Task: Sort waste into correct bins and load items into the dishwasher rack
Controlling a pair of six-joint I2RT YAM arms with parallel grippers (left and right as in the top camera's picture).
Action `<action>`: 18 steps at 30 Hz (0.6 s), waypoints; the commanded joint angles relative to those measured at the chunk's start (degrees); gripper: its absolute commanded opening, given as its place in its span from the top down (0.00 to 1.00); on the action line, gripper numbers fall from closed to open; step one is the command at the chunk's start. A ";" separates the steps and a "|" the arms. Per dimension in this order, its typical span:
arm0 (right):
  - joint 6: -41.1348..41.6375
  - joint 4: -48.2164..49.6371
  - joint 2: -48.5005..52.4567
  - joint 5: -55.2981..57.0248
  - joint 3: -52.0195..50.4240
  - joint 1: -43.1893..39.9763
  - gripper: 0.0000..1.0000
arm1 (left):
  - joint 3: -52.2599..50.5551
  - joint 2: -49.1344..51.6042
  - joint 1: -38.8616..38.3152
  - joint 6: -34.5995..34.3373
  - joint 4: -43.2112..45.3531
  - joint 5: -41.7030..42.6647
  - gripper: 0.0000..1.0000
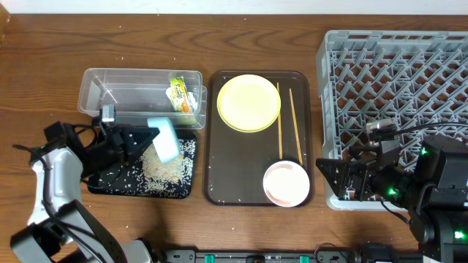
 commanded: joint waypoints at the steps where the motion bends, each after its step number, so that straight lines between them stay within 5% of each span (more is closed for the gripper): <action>1: -0.28 -0.15 -0.13 -0.07 0.94 -0.48 0.01 | -1.11 1.55 0.72 2.29 -3.78 7.69 0.94; 5: -0.28 0.13 -0.13 -0.07 0.94 -0.48 0.01 | -1.42 2.69 1.62 -3.28 -1.31 2.91 0.94; 6: -0.28 0.13 -0.13 -0.07 0.94 -0.48 0.01 | -1.95 2.69 1.40 1.57 -3.13 8.13 0.94; 8: -0.28 -0.04 -0.13 -0.07 0.94 -0.48 0.01 | -2.03 2.82 1.60 4.31 -0.09 5.81 0.94; 10: -0.28 0.09 -0.13 -0.07 0.94 -0.48 0.01 | -2.16 3.45 1.86 -2.58 1.20 1.05 0.94; 12: -0.28 0.15 -0.13 -0.07 0.94 -0.48 0.01 | -3.06 3.56 1.60 2.78 -0.39 7.96 0.94; 16: -0.28 0.37 -0.13 -0.07 0.94 -0.48 0.01 | -3.19 3.85 1.53 -1.31 1.29 2.89 0.94; 18: -0.28 0.35 -0.13 -0.07 0.94 -0.48 0.01 | -3.19 3.32 0.55 3.45 -3.82 3.63 0.94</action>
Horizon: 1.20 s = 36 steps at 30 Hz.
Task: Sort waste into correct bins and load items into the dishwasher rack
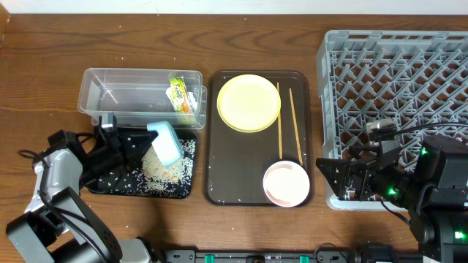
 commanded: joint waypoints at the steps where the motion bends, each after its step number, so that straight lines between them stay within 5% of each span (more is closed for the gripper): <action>1: -0.31 0.09 -0.13 -0.07 0.94 -0.48 0.01 | -0.46 -0.20 -1.53 5.20 -5.11 -0.17 0.94; 10: -0.31 1.62 -0.13 -0.04 0.94 -0.48 0.01 | 0.46 -5.99 -16.57 4.76 -6.21 -10.36 0.94; 22: -0.28 1.68 -0.13 -0.04 0.94 -0.48 0.01 | 0.61 -10.19 -54.66 -27.98 20.79 -55.93 0.93; 27: -0.28 1.70 -0.13 -0.04 0.94 -0.48 0.01 | 0.61 -8.48 -67.04 -31.17 24.61 -73.83 0.74; 36: -0.28 1.75 -0.13 -0.04 0.94 -0.48 0.01 | 11.13 -8.66 -73.64 -31.10 21.31 -75.63 0.53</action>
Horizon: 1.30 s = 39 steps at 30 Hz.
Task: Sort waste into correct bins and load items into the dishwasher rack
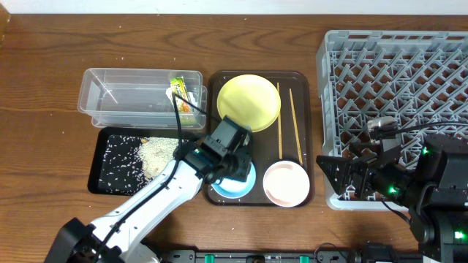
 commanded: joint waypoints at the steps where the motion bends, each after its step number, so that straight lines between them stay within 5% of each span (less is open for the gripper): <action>1: -0.28 -0.09 -0.13 -0.09 0.94 -0.48 0.01 | 7.39 -0.07 -1.97 -0.48 -1.38 -3.37 0.52; 8: -0.31 -0.07 -0.13 -0.07 0.94 -0.48 0.01 | 8.41 0.85 -8.33 1.01 -2.16 -3.43 0.39; 16: -0.28 -0.02 -0.13 -0.09 0.94 -0.48 0.01 | 7.45 9.09 -12.81 0.72 -3.43 -4.63 0.40; 18: -0.28 -0.07 -0.13 -0.09 0.94 -0.48 0.01 | 7.45 10.88 -13.64 0.72 -3.45 -4.61 0.45; 22: -0.28 -0.11 -0.13 -0.09 0.94 -0.48 0.01 | 7.85 11.17 -14.23 0.70 -3.54 -4.68 0.75; 31: -0.26 -0.22 -0.13 -0.11 0.94 -0.48 0.01 | 12.57 2.19 -11.34 0.70 -8.57 -4.61 0.92; 35: -0.26 -0.39 -0.13 -0.11 0.94 -0.48 0.01 | 13.99 -5.53 -2.14 0.72 -8.96 7.41 0.92; 39: 0.81 -0.35 -0.13 -0.11 0.94 -0.48 0.01 | 14.01 -12.00 13.73 0.76 -6.69 29.90 0.92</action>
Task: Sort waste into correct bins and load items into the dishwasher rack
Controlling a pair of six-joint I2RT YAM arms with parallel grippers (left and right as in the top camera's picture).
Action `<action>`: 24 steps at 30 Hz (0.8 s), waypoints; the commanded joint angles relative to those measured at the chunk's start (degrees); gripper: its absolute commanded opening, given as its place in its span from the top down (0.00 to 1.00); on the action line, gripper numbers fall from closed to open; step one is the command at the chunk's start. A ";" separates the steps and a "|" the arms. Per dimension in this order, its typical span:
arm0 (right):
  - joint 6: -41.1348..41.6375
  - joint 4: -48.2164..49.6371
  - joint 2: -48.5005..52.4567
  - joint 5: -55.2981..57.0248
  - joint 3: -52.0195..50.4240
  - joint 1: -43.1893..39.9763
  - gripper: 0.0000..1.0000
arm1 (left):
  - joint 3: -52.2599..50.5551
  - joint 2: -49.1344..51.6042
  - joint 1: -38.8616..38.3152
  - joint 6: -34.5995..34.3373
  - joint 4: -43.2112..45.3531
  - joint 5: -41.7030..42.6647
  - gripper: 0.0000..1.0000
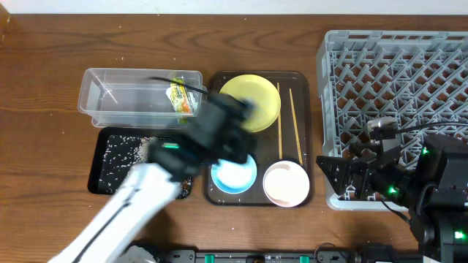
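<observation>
A light blue bowl (234, 175) sits upright at the front left of the brown tray (216, 191), with nothing holding it. My left gripper (223, 131) is a motion blur just above and behind the bowl, its jaws unreadable. The same tray holds a yellow plate (256, 102), two chopsticks (280, 120) and a pink-white bowl (287, 183). My right gripper (330, 177) hovers at the front left corner of the grey dishwasher rack (398, 88), open and empty.
A clear plastic bin (124, 102) at the back left holds a food wrapper (181, 98). In front of it lies a black tray (117, 157) scattered with rice, partly covered by my left arm.
My left gripper was down on the blue bowl at the tray's front left. It has let go and now sits higher and farther back, blurred. The bowl stays in the tray. The right arm is unchanged.
At first my left gripper held the blue bowl tilted over the black tray, with rice heaped beneath it, and the same held a moment later. Then the bowl was down on the brown tray under the gripper. Now it rests there free and empty.
</observation>
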 commanded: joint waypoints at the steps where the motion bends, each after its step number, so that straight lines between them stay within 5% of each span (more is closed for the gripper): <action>1: 0.74 0.02 -0.13 -0.11 0.94 -0.48 0.01 | 1.16 -4.33 11.61 0.83 0.20 23.17 0.92; 2: 0.74 0.11 -0.13 -0.11 0.94 -0.48 0.01 | 1.14 -4.74 13.11 1.81 -0.59 24.79 0.92; 4: 0.72 0.39 -0.13 -0.09 0.94 -0.48 0.01 | 1.01 -5.11 14.03 5.46 -4.83 23.19 0.66; 6: 0.70 0.79 -0.13 -0.04 0.94 -0.48 0.01 | 0.26 -4.76 11.93 6.91 -8.17 18.25 0.60; 17: 0.76 1.31 -0.02 -0.09 0.94 -0.48 0.01 | -6.08 6.21 -14.23 0.57 -2.86 -11.37 0.55; 24: 0.81 1.14 -0.02 -0.11 0.94 -0.48 0.01 | -6.05 18.86 -20.57 -0.55 3.89 -16.76 0.56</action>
